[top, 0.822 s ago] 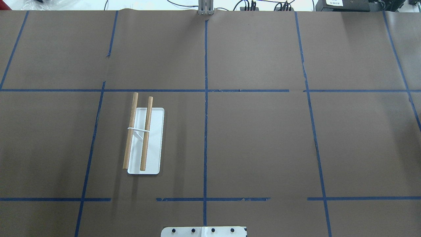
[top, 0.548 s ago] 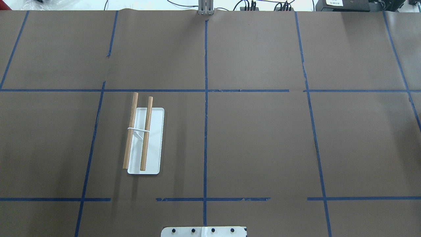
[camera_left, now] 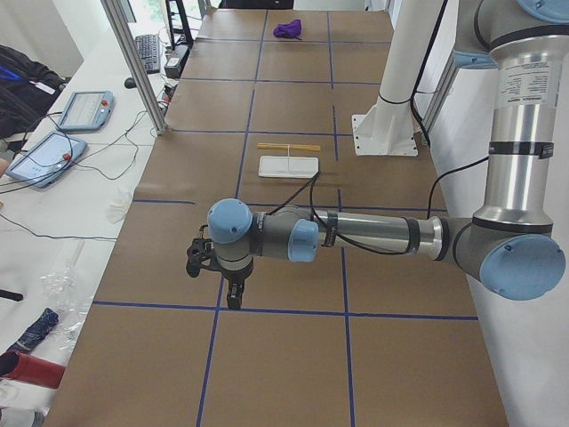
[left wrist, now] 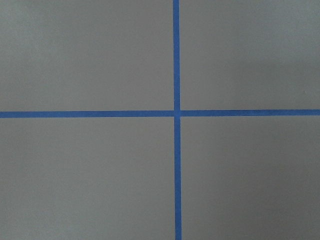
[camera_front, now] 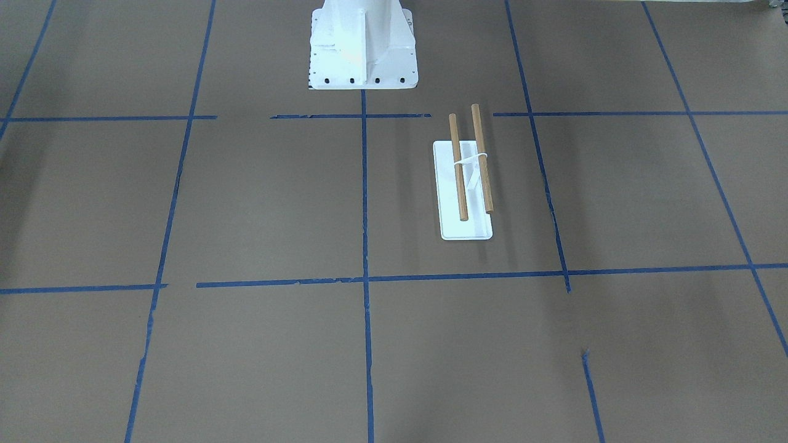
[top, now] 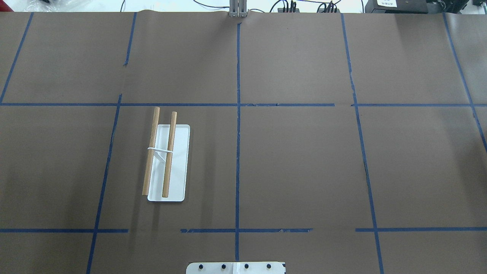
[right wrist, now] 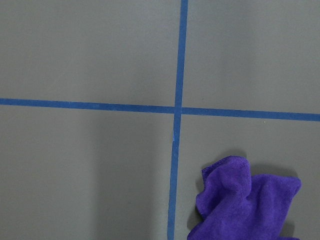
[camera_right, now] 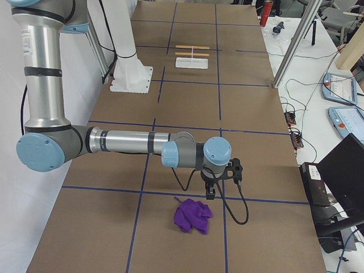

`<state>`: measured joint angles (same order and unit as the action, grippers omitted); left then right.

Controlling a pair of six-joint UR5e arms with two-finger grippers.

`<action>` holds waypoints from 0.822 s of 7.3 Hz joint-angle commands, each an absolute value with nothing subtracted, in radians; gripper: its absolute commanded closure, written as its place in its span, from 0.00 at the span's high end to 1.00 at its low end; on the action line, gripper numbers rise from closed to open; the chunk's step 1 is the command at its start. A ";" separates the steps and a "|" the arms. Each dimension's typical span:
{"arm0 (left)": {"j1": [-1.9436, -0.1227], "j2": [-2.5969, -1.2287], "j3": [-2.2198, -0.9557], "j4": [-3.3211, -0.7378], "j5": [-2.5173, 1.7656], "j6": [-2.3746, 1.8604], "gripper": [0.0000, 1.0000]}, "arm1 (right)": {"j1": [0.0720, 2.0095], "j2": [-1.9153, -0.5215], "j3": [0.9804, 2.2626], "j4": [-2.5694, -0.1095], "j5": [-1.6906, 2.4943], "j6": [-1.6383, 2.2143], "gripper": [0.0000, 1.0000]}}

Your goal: Hang towel on rack

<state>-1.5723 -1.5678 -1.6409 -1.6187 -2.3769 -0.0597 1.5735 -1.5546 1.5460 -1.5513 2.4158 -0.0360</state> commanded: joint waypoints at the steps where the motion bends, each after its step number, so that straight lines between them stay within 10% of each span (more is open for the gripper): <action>1: -1.572 -1.572 -1.652 -1.620 -2.376 -0.060 1.00 | 1.556 -1.560 1.446 -1.487 2.381 -0.043 1.00; 6: -1.572 -1.571 -1.684 -1.618 -2.376 -0.060 1.00 | 1.383 -1.661 1.292 -1.054 2.270 -0.031 1.00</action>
